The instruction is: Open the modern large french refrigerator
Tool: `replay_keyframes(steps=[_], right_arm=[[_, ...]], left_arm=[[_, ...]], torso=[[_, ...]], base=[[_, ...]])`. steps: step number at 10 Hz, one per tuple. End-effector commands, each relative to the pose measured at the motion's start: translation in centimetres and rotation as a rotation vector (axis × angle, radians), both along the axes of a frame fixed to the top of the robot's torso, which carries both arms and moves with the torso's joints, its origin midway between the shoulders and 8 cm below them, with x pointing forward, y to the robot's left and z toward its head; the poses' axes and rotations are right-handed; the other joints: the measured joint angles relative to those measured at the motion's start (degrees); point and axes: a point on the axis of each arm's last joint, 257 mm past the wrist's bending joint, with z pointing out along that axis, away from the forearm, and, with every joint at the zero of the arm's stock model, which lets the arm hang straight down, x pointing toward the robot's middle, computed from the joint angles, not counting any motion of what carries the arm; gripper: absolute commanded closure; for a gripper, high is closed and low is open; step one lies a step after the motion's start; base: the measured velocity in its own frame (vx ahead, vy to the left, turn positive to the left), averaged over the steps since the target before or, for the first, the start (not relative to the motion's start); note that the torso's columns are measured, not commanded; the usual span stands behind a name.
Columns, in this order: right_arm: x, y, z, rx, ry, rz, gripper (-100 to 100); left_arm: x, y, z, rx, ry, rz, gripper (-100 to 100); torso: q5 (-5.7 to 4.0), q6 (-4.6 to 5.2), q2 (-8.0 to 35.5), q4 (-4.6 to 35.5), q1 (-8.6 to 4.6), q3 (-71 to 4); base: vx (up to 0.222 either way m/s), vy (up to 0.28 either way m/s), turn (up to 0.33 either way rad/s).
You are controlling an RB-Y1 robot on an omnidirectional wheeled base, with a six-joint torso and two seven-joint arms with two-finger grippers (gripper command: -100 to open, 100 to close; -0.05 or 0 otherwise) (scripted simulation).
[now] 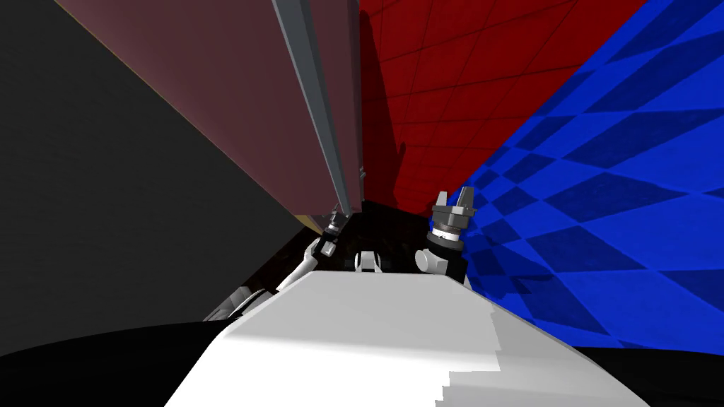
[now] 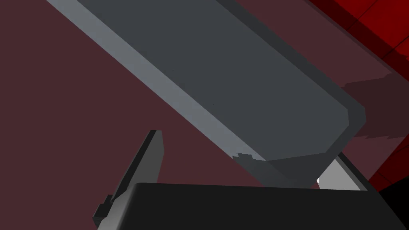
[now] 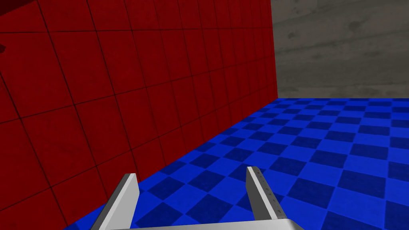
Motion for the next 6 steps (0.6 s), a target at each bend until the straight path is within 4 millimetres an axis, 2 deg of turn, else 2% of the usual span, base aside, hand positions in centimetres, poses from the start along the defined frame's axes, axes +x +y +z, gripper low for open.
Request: replay_keyframes(steps=[1,6], right_arm=[[0.0,0.0,0.0,0.000,0.000,0.000,0],[0.0,0.0,0.0,0.000,0.000,0.000,0]], left_arm=[[0.0,0.1,-0.4,0.004,0.011,0.002,0],[-0.2,0.4,-1.9,0.018,0.045,0.009,0]], torso=[[0.09,0.01,-0.15,-0.29,0.00,-0.04],[0.24,0.10,-1.01,-0.91,0.06,-0.50]], base=[[0.007,-0.001,-0.003],[0.000,0.000,0.000]])
